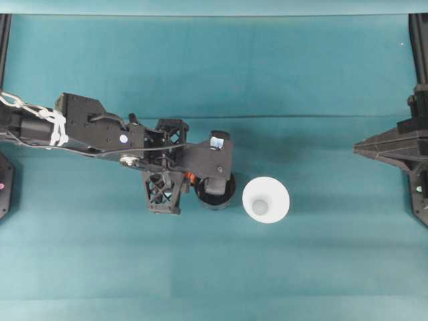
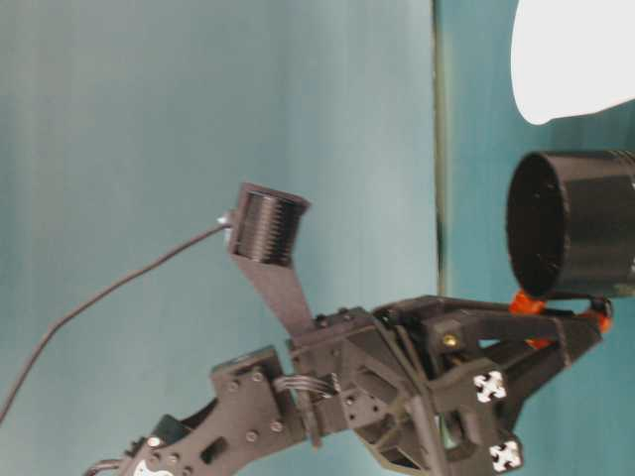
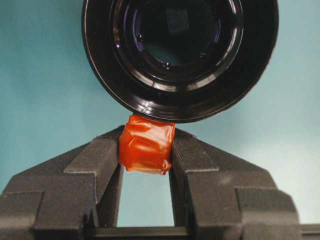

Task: Put the paper cup into the moved red handle cup holder.

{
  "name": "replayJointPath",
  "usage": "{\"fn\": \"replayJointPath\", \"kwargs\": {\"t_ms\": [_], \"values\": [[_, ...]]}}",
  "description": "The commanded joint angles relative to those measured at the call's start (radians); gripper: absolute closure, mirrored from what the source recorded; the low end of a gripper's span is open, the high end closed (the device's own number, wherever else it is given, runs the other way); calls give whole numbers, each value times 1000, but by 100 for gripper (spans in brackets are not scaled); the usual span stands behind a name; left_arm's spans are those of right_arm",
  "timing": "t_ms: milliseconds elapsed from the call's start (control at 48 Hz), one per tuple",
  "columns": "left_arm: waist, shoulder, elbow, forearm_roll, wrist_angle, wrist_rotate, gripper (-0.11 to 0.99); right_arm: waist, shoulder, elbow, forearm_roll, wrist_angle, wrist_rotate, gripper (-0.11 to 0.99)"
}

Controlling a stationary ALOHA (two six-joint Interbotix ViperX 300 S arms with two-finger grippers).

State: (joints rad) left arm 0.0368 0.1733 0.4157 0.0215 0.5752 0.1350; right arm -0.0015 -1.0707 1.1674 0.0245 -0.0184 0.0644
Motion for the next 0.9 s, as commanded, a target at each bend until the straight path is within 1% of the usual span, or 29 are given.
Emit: {"fn": "replayJointPath", "kwargs": {"t_ms": [0, 250, 500, 521, 542, 583, 604, 667, 708, 729, 771, 875], "values": [[0, -3, -5, 2, -8, 0, 59, 0, 6, -17, 2, -6, 8, 99], [0, -5, -5, 2, -31, 2, 59, 0, 6, -17, 2, -5, 6, 99], [0, -5, -3, 2, -31, -2, 57, 0, 6, -17, 2, -5, 6, 99], [0, -5, -3, 2, -32, -2, 54, 0, 6, -17, 2, -5, 6, 99], [0, -5, -3, 2, -34, -2, 48, 0, 6, -17, 2, -5, 6, 99], [0, -5, -3, 2, -38, -2, 35, 0, 6, -17, 2, -5, 6, 99], [0, -5, -3, 2, -41, 0, 27, 0, 6, -17, 2, -5, 6, 99], [0, -5, -2, 2, -52, 0, 9, 0, 6, -17, 2, -5, 6, 99], [0, -5, -2, 2, -61, 0, -1, 0, 6, -17, 2, -5, 6, 99], [0, -5, -2, 2, -67, 0, -4, -2, 6, -17, 2, -5, 6, 99], [-2, -5, -2, 2, -75, 0, -4, 0, 6, -17, 2, -5, 6, 99], [0, -8, -2, 2, -75, 0, 3, 0, 6, -17, 2, -5, 6, 99]]}}
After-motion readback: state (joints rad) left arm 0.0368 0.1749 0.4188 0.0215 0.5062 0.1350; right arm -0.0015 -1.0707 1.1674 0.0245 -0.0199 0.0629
